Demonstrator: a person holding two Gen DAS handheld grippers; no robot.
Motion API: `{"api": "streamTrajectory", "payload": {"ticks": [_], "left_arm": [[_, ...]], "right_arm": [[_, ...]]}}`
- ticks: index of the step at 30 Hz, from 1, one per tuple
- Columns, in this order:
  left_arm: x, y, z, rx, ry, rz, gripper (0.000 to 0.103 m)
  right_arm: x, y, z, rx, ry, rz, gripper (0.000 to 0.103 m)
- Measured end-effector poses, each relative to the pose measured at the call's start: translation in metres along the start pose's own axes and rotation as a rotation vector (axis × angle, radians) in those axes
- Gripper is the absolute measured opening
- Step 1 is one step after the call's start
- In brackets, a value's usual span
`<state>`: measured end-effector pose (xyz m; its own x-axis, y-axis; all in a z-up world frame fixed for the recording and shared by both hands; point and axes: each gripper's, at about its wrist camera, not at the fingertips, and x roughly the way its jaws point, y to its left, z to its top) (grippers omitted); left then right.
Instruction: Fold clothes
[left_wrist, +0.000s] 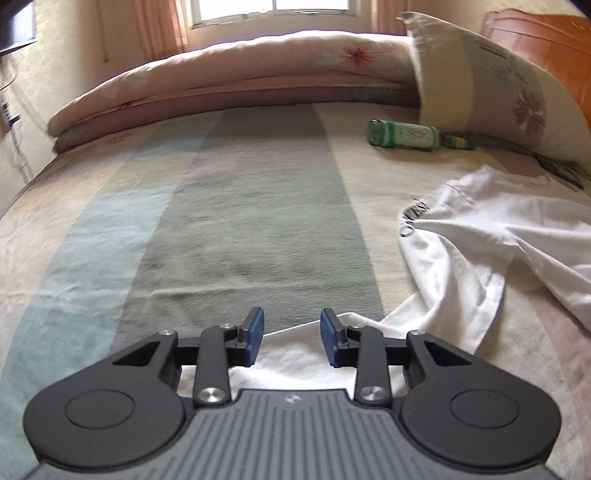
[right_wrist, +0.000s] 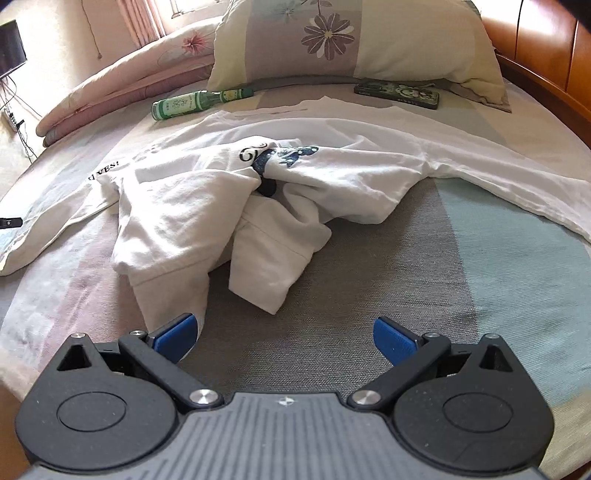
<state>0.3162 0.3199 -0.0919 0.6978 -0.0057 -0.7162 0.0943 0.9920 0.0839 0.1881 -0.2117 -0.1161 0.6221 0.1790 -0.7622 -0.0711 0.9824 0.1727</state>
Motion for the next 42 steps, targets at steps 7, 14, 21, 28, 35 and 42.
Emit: {"api": "streamTrajectory", "payload": {"ticks": [7, 14, 21, 28, 35, 42], "left_arm": [[0.034, -0.018, 0.003, 0.15, 0.063, -0.085, 0.036], [0.031, -0.008, -0.005, 0.114, 0.081, -0.145, 0.027], [0.012, -0.014, -0.005, 0.181, -0.006, 0.012, 0.0], [-0.008, 0.033, 0.025, -0.025, -0.08, 0.172, 0.0], [-0.021, 0.063, 0.017, -0.168, -0.092, 0.223, 0.011], [-0.025, 0.079, -0.04, -0.347, -0.007, 0.236, 0.036]], "right_arm": [[-0.005, 0.004, 0.002, 0.006, -0.013, -0.008, 0.103], [0.003, 0.011, 0.0, 0.005, 0.006, -0.004, 0.103], [0.006, 0.014, -0.006, 0.046, 0.007, -0.017, 0.103], [-0.004, 0.006, 0.0, 0.082, -0.031, -0.03, 0.103], [-0.004, 0.006, 0.0, 0.074, -0.027, -0.021, 0.103], [-0.006, 0.006, 0.001, 0.077, -0.031, 0.011, 0.103]]}}
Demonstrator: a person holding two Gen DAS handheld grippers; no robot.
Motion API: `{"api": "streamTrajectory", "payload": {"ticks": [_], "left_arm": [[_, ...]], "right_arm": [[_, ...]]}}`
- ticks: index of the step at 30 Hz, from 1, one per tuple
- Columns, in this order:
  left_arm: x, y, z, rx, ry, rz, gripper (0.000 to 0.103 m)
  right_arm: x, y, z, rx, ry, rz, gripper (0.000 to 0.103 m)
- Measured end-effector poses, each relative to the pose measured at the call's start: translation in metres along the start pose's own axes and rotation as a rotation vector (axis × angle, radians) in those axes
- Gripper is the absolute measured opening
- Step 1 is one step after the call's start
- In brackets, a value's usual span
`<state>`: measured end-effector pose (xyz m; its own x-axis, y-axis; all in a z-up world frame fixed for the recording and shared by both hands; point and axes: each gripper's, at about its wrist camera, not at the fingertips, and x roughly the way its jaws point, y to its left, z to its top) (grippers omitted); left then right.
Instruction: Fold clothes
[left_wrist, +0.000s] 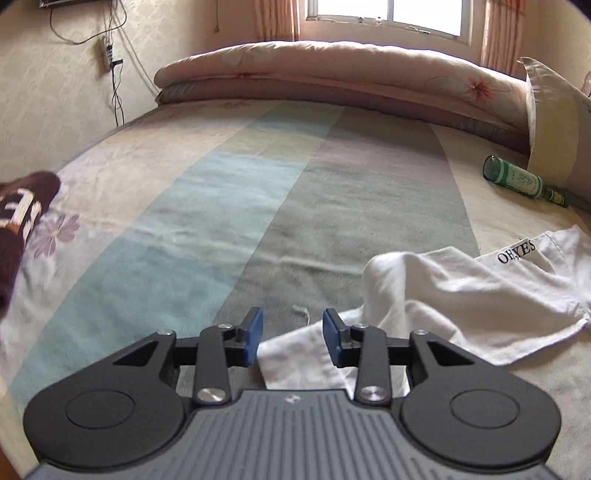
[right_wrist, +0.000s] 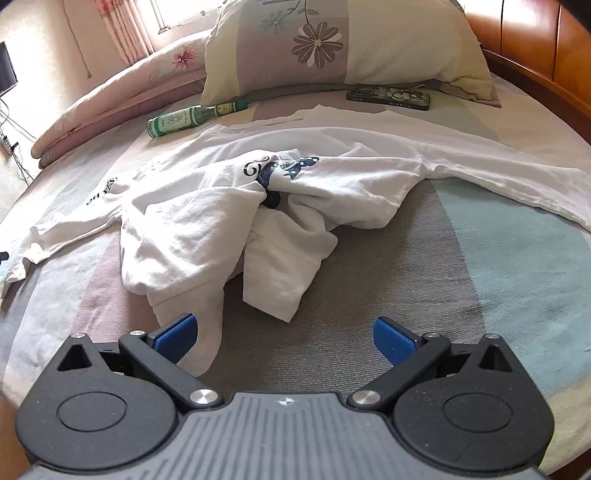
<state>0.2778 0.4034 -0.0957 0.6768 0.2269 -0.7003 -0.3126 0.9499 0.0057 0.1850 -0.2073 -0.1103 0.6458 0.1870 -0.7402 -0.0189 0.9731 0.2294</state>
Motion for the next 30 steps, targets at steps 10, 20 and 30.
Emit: {"api": "streamTrajectory", "payload": {"ticks": [10, 20, 30], "left_arm": [[0.013, -0.016, -0.02, -0.03, 0.056, 0.014, 0.017], [-0.005, -0.034, -0.008, 0.049, 0.038, 0.16, 0.014], [-0.033, -0.142, -0.015, 0.281, 0.003, -0.1, 0.035]], "right_arm": [[-0.008, 0.007, -0.006, -0.006, -0.01, 0.037, 0.103], [-0.011, 0.003, -0.002, 0.004, -0.027, 0.025, 0.103], [-0.008, 0.008, 0.003, -0.037, -0.025, 0.009, 0.103]]}}
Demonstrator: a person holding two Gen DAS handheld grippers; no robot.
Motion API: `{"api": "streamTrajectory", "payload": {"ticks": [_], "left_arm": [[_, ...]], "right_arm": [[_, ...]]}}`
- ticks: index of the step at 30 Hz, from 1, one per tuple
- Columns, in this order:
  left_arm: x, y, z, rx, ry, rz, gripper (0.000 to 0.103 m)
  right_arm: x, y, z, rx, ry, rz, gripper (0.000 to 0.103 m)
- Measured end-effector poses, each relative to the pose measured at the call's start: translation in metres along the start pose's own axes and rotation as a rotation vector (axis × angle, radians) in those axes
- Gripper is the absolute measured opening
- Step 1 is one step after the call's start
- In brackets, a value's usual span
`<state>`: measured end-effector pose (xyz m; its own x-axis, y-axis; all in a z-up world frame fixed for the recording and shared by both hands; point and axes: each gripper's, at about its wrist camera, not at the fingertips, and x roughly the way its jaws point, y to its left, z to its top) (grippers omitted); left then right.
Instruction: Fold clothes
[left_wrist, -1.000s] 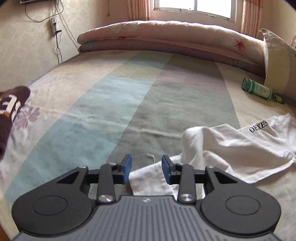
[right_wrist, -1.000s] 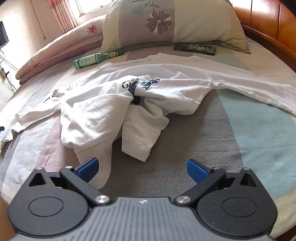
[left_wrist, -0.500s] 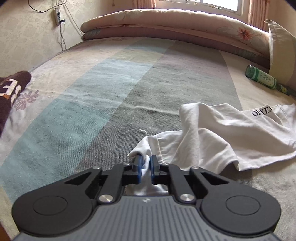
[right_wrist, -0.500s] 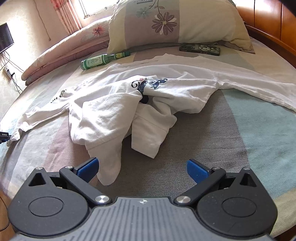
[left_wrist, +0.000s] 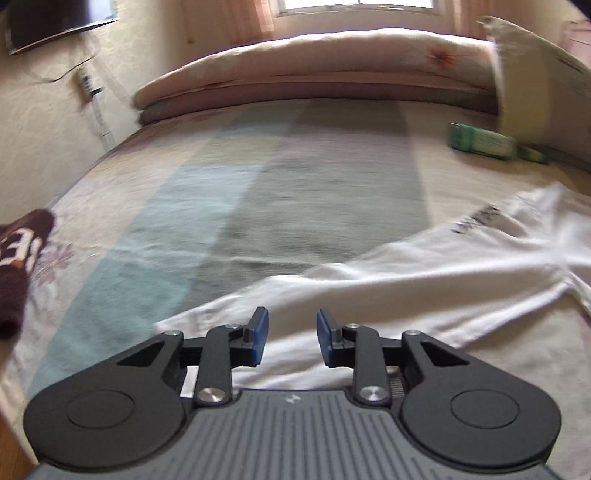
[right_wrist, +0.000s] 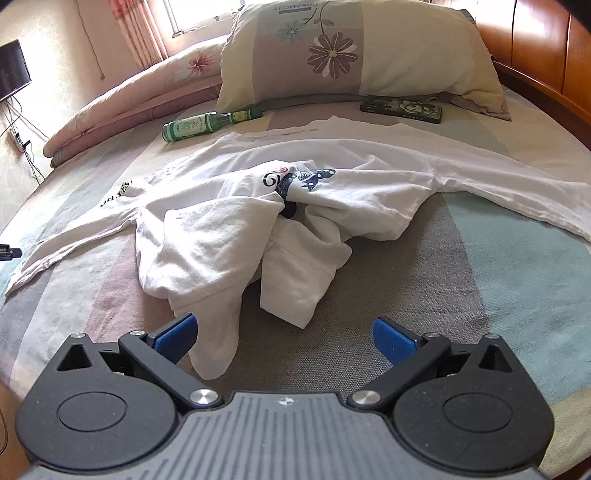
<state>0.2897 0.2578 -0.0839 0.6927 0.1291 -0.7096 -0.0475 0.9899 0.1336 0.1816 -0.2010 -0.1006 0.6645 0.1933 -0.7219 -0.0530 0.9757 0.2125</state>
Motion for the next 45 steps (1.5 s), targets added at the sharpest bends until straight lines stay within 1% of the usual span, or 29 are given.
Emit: {"api": "streamTrajectory", "payload": {"ticks": [2, 3, 5, 7, 10, 12, 14, 16, 17, 18, 20, 22, 23, 25, 28, 31, 32, 35, 39, 42, 44, 45], "left_arm": [[-0.003, -0.022, 0.005, 0.047, -0.012, -0.051, 0.04], [-0.007, -0.038, 0.005, 0.077, -0.022, -0.088, 0.043], [-0.017, -0.081, 0.003, 0.147, -0.051, -0.184, 0.048], [-0.027, -0.121, 0.001, 0.21, -0.078, -0.276, 0.051], [-0.046, -0.167, -0.006, 0.261, -0.108, -0.377, 0.056], [-0.059, -0.192, -0.012, 0.305, -0.144, -0.401, 0.061], [-0.074, -0.215, -0.018, 0.358, -0.19, -0.414, 0.063], [-0.091, -0.233, -0.024, 0.422, -0.244, -0.42, 0.067], [-0.099, -0.243, -0.027, 0.453, -0.271, -0.423, 0.072], [-0.105, -0.251, -0.029, 0.478, -0.292, -0.433, 0.074], [-0.115, -0.269, -0.029, 0.511, -0.311, -0.464, 0.076], [-0.116, -0.289, -0.027, 0.538, -0.308, -0.486, 0.076], [-0.115, -0.3, -0.027, 0.551, -0.303, -0.485, 0.077], [-0.111, -0.325, -0.028, 0.608, -0.297, -0.452, 0.077], [-0.097, -0.359, -0.041, 0.753, -0.304, -0.317, 0.077], [-0.086, -0.37, -0.048, 0.829, -0.311, -0.206, 0.078], [-0.084, -0.368, -0.047, 0.83, -0.308, -0.184, 0.078], [-0.079, -0.348, -0.034, 0.77, -0.291, -0.16, 0.078], [-0.066, -0.314, -0.013, 0.672, -0.277, -0.074, 0.079], [-0.049, -0.289, 0.006, 0.537, -0.226, -0.013, 0.079], [-0.041, -0.278, 0.011, 0.47, -0.19, 0.005, 0.078], [-0.037, -0.273, 0.012, 0.44, -0.173, 0.011, 0.077]], "right_arm": [[0.0, -0.001, 0.002, -0.009, 0.0, -0.013, 0.103], [0.0, -0.002, 0.002, -0.017, 0.004, -0.023, 0.103], [0.003, -0.007, 0.001, -0.03, 0.015, -0.046, 0.103], [0.007, -0.016, -0.001, -0.03, 0.027, -0.065, 0.103], [0.015, -0.032, -0.004, 0.006, 0.035, -0.082, 0.103], [0.022, -0.042, -0.007, 0.039, 0.05, -0.079, 0.103], [0.03, -0.051, -0.012, 0.078, 0.071, -0.078, 0.103], [0.033, -0.056, -0.019, 0.086, 0.062, -0.084, 0.103], [0.032, -0.055, -0.021, 0.075, 0.051, -0.088, 0.103], [0.033, -0.053, -0.022, 0.053, 0.052, -0.097, 0.103], [0.036, -0.048, -0.024, 0.0, 0.064, -0.12, 0.103], [0.038, -0.041, -0.026, -0.054, 0.071, -0.146, 0.103], [0.038, -0.041, -0.027, -0.058, 0.064, -0.148, 0.103], [0.036, -0.043, -0.029, -0.056, 0.05, -0.136, 0.103], [0.033, -0.045, -0.031, -0.076, 0.041, -0.119, 0.103], [0.031, -0.046, -0.034, -0.099, 0.034, -0.103, 0.103], [0.03, -0.047, -0.034, -0.1, 0.031, -0.099, 0.103], [0.029, -0.051, -0.034, -0.095, 0.022, -0.09, 0.103], [0.027, -0.055, -0.035, -0.087, 0.011, -0.078, 0.103], [0.025, -0.059, -0.036, -0.082, 0.002, -0.069, 0.103], [0.024, -0.061, -0.036, -0.078, -0.004, -0.063, 0.103], [0.024, -0.063, -0.034, -0.064, -0.006, -0.037, 0.103]]}}
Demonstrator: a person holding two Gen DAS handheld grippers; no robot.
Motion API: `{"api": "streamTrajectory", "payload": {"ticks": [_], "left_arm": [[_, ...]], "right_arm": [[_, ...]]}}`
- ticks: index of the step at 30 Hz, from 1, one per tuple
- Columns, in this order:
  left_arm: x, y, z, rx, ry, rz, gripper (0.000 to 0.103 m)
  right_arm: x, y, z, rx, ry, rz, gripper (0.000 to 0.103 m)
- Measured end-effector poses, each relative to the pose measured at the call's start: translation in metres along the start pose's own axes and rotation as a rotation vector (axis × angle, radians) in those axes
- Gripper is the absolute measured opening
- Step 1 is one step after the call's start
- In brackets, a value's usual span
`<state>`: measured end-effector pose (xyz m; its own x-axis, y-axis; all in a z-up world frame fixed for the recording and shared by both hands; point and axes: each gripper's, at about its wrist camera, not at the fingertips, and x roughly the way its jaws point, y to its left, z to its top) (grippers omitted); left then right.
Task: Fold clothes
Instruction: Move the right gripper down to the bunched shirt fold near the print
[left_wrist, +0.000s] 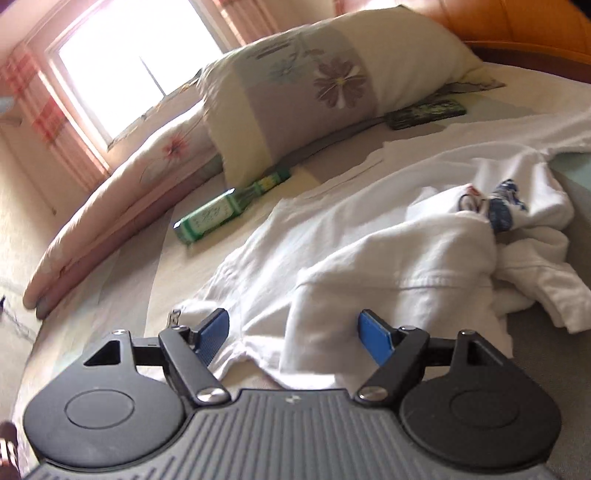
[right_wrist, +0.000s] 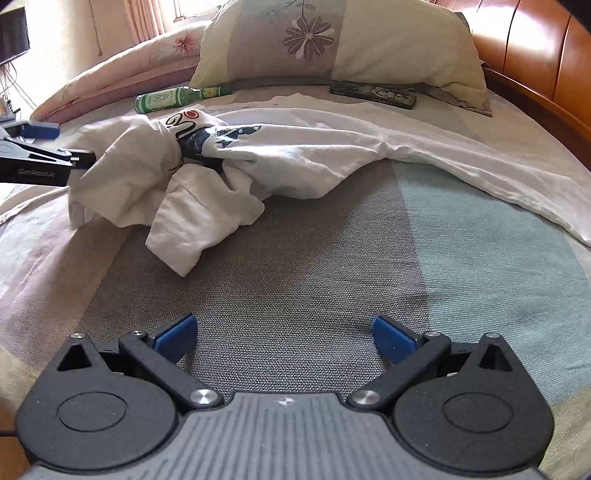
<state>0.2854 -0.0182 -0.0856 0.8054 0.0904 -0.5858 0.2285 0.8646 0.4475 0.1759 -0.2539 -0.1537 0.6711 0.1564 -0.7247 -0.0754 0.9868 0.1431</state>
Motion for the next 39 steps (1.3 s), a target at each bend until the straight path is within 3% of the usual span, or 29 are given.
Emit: {"api": "streamTrajectory", "payload": {"ticks": [7, 13, 16, 22, 29, 35, 37, 39], "left_arm": [[-0.027, -0.005, -0.013, -0.03, -0.056, -0.074, 0.078], [-0.036, -0.006, -0.023, -0.113, -0.031, -0.111, 0.078], [-0.04, -0.002, -0.03, -0.148, -0.016, -0.152, 0.078], [-0.045, 0.003, -0.04, -0.159, -0.013, -0.155, 0.079], [-0.045, 0.005, -0.046, -0.203, -0.003, -0.184, 0.079], [-0.047, 0.006, -0.05, -0.212, -0.01, -0.184, 0.079], [-0.047, 0.006, -0.052, -0.217, -0.007, -0.186, 0.079], [-0.046, 0.006, -0.054, -0.221, -0.004, -0.187, 0.079]], "right_arm": [[0.003, -0.014, 0.021, 0.146, -0.013, 0.256, 0.103], [0.018, -0.023, 0.037, 0.27, 0.008, 0.456, 0.103], [0.034, -0.02, 0.042, 0.294, 0.014, 0.477, 0.103], [0.046, -0.036, 0.055, 0.297, -0.068, 0.374, 0.103], [0.082, -0.057, 0.084, 0.32, -0.126, 0.465, 0.103], [0.069, -0.047, 0.078, 0.367, -0.028, 0.491, 0.103], [0.062, -0.045, 0.06, 0.432, 0.038, 0.571, 0.103], [0.053, -0.042, 0.044, 0.479, 0.048, 0.631, 0.103]]}}
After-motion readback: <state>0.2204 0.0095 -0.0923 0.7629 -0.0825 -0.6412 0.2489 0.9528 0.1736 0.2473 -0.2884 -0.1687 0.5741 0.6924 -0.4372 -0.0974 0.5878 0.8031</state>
